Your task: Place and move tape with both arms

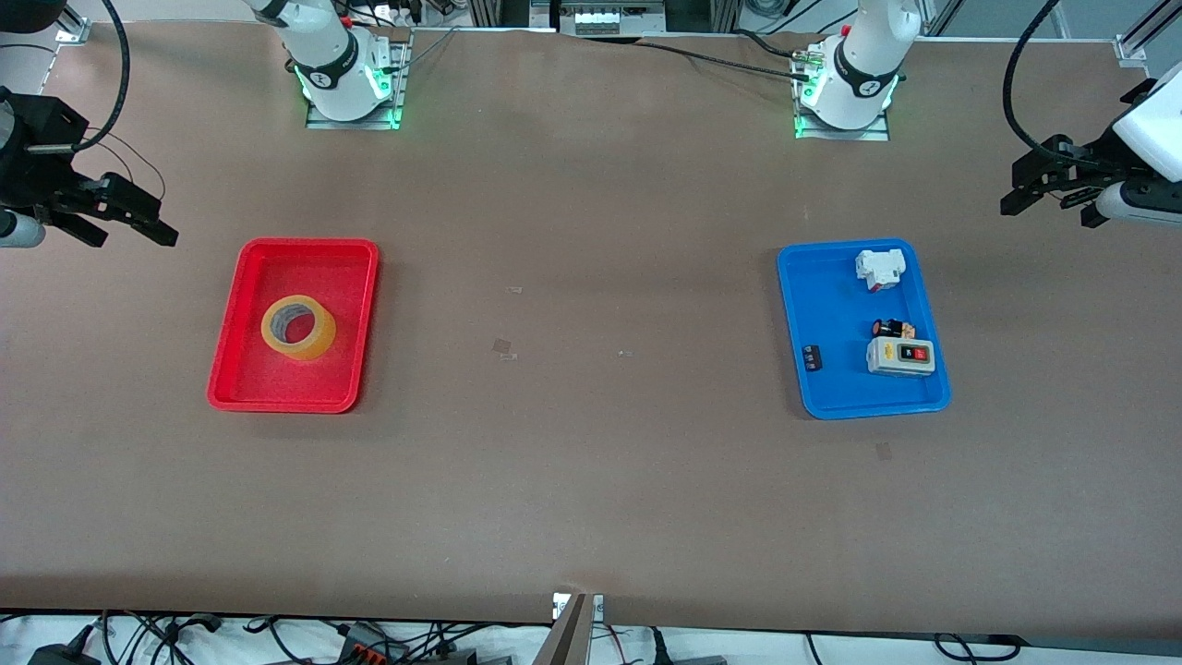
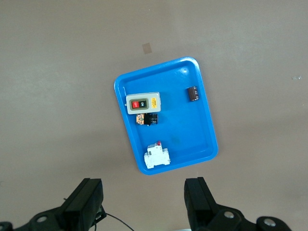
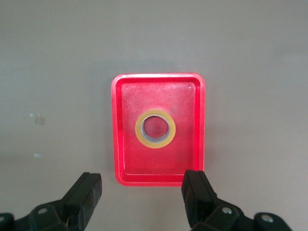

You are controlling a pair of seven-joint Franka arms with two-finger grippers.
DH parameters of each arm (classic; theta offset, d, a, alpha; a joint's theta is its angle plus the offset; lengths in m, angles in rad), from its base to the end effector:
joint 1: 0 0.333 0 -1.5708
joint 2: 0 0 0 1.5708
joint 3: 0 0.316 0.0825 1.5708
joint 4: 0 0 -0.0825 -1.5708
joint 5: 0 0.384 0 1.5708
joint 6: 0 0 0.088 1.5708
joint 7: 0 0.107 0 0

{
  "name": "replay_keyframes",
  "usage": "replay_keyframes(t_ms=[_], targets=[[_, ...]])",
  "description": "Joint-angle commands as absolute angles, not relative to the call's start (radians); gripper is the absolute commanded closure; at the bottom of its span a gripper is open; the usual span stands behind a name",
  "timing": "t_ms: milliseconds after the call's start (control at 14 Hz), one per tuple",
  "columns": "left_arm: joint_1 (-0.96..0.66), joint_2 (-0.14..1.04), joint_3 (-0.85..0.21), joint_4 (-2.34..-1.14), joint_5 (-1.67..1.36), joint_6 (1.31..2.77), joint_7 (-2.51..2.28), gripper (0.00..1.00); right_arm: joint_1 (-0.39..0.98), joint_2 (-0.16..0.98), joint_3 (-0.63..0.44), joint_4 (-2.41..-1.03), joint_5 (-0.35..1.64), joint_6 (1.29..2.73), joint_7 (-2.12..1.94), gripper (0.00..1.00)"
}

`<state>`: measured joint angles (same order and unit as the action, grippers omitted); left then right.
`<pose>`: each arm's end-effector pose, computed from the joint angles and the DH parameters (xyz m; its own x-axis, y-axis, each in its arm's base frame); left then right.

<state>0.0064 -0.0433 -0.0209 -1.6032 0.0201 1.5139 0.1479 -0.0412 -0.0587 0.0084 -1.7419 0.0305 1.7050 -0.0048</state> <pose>0.5348 -0.0058 0.6280 0.9858 -0.1604 -0.0486 -0.1613 -0.9868 -0.0140 0.5448 -0.0149 0.5872 0.9992 -0.0321 0.0219 -0.0314 -0.9991 -0.0297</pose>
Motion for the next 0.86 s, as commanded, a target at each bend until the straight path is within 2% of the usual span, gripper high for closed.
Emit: replay_keyframes(t_ms=[0, 786], targets=[[0.017, -0.060, -0.031, -1.620, 0.017, 1.513, 0.158, 0.00, -0.051, -0.077, 0.012, -1.746, 0.025, 1.678, -0.026, 0.00], [0.017, -0.060, -0.031, -1.620, 0.017, 1.508, 0.156, 0.00, -0.049, -0.084, 0.020, -1.744, -0.006, 1.655, -0.015, 0.00]])
